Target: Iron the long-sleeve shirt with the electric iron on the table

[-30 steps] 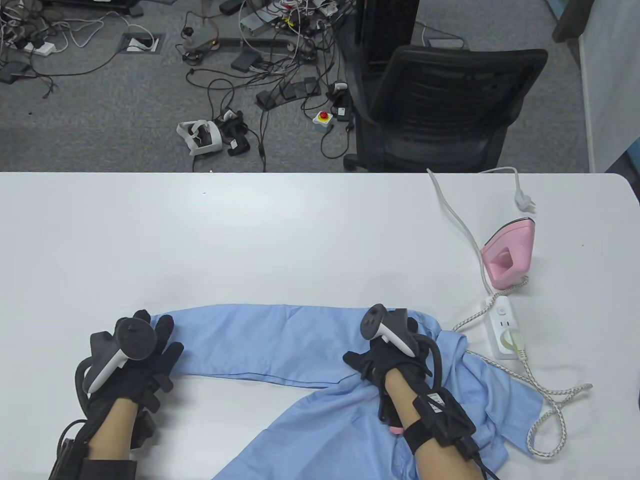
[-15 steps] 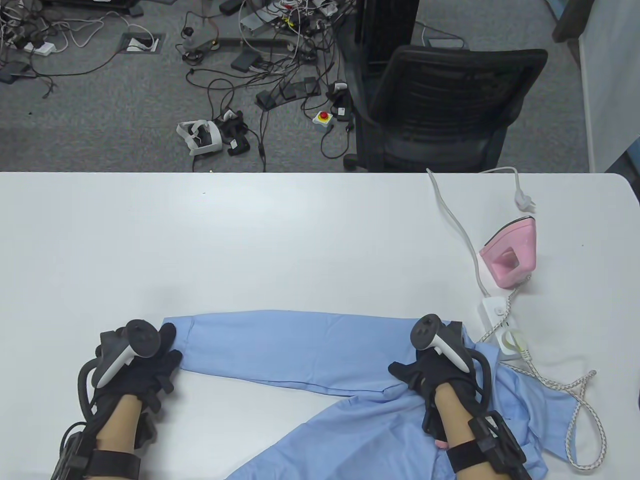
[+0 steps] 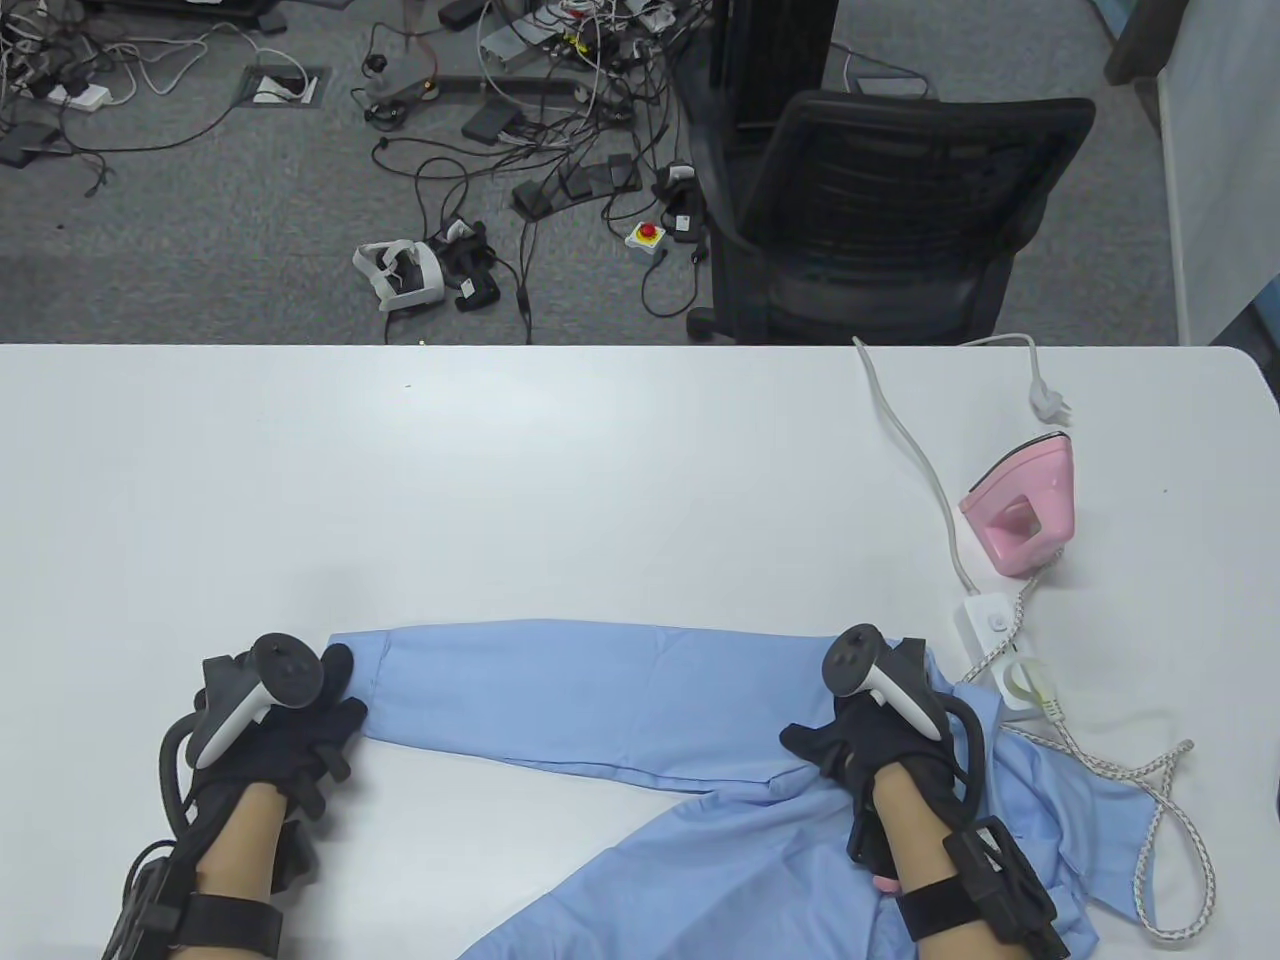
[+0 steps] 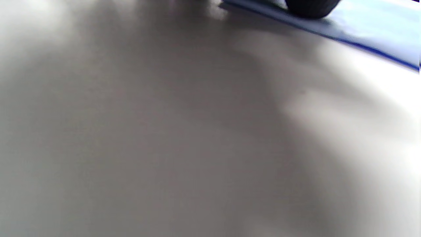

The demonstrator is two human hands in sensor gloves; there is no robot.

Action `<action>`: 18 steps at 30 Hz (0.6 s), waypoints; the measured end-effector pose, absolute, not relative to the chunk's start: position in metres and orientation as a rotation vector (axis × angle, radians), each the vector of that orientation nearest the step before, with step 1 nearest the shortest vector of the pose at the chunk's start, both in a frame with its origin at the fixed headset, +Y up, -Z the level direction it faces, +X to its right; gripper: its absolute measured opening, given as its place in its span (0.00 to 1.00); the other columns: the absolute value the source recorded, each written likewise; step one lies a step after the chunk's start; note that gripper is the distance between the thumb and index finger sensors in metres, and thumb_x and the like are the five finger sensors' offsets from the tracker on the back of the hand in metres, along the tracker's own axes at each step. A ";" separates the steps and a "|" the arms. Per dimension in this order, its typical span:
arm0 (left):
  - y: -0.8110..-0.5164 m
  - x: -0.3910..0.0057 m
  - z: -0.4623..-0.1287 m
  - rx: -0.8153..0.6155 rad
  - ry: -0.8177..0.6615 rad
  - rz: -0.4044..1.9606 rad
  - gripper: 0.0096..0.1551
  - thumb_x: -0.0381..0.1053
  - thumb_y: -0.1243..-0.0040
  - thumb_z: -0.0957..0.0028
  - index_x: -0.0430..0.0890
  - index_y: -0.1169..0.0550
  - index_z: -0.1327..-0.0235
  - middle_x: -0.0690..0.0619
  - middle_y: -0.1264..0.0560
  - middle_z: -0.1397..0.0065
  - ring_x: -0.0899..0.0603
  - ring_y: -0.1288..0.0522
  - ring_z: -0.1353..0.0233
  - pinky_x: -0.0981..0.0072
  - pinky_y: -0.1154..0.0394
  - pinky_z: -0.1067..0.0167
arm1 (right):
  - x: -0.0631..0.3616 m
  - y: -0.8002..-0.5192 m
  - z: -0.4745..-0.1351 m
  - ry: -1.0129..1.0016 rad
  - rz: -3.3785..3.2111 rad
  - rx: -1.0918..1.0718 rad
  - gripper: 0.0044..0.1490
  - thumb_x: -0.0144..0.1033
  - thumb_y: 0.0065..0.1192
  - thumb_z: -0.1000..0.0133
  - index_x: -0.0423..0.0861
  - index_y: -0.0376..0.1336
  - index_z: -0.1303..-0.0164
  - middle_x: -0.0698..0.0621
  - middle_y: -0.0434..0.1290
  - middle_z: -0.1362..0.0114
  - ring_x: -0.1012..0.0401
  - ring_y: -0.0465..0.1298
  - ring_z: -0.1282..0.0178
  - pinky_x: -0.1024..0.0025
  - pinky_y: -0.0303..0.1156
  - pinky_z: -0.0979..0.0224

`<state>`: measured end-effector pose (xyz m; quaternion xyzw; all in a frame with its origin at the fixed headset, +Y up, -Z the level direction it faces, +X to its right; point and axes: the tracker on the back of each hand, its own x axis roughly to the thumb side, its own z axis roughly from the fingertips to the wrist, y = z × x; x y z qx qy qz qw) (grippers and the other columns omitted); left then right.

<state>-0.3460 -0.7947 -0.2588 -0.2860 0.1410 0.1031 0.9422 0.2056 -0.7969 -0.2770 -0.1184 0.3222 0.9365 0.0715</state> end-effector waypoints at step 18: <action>-0.790 -0.325 -0.262 -0.589 0.223 0.127 0.37 0.70 0.57 0.44 0.70 0.54 0.26 0.54 0.68 0.15 0.42 0.74 0.20 0.37 0.76 0.32 | 0.223 -0.792 -0.278 1.035 2.828 -0.400 0.63 0.71 0.53 0.61 0.62 0.23 0.32 0.54 0.20 0.25 0.44 0.24 0.24 0.38 0.42 0.30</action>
